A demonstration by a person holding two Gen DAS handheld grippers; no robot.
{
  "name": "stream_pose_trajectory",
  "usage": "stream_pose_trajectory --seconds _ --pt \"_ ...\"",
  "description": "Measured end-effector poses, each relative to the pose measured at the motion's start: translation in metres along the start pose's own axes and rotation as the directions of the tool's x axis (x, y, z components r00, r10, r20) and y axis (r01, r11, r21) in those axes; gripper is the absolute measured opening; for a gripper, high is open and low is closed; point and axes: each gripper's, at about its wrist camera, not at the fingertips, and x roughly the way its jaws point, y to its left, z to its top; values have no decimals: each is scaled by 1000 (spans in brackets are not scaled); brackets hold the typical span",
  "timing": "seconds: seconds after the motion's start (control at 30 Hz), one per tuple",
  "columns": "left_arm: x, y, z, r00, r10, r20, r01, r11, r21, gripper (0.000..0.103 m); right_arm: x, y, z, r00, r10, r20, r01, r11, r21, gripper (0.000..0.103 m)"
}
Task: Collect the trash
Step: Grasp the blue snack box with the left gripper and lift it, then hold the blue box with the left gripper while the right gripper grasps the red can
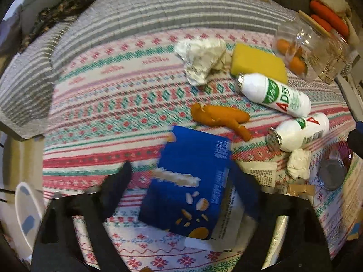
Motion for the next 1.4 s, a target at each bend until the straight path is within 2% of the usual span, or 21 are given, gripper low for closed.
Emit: stream_pose_trajectory --seconds 0.03,0.07,0.23,0.33,0.43,0.5,0.57,0.7,0.87,0.9,0.93,0.97,1.0,1.07,1.23,1.4 --pt "0 0 -1 1000 -4 -5 5 1000 3 60 1 1 0 1000 0 0 0 1000 -1 96" --pt "-2 0 -2 1000 -1 3 1 1000 11 59 2 2 0 1000 0 -3 0 1000 -1 96" --pt "-36 6 -6 995 -14 98 15 1000 0 59 3 2 0 1000 17 -25 -17 1000 5 96" --pt "-66 17 -11 985 -19 169 25 999 -33 59 -6 -6 2 1000 -3 -3 3 1000 2 96" --pt "-87 22 -17 976 -26 215 39 998 -56 59 -4 -23 0 999 -14 -42 16 1000 25 96" --pt "-96 22 -22 972 -19 233 35 997 -64 59 0 -39 -6 997 -9 -75 16 995 96 96" --pt "-100 19 -25 970 -13 241 28 998 -58 59 8 -59 -14 994 19 -112 6 976 217 96" --pt "-98 15 -28 971 1 239 10 999 -44 59 25 -83 -34 985 56 -165 17 912 409 96" --pt "-98 12 -33 972 -3 234 12 999 -37 59 40 -81 -46 980 126 -156 -29 859 511 96" --pt "-98 12 -34 972 -3 233 12 999 -35 59 40 -79 -45 982 133 -131 -47 853 520 89" --pt "-97 12 -35 973 -3 232 11 999 -33 59 40 -75 -43 986 121 -118 -44 859 510 73" --pt "-97 12 -36 973 -3 231 11 999 -32 59 40 -71 -41 987 118 -111 -49 869 493 67" --pt "-96 12 -36 974 -2 228 9 999 -32 59 41 -64 -38 988 119 -95 -61 882 467 49" --pt "-96 13 -37 974 1 227 7 999 -34 59 40 -55 -34 991 120 -65 -79 893 443 45" --pt "-98 20 -36 970 0 243 15 998 -58 59 24 -30 -25 995 93 44 -103 935 339 43" --pt "-106 21 -35 958 -5 286 27 997 -74 59 7 -17 -17 988 91 124 -121 956 267 43"
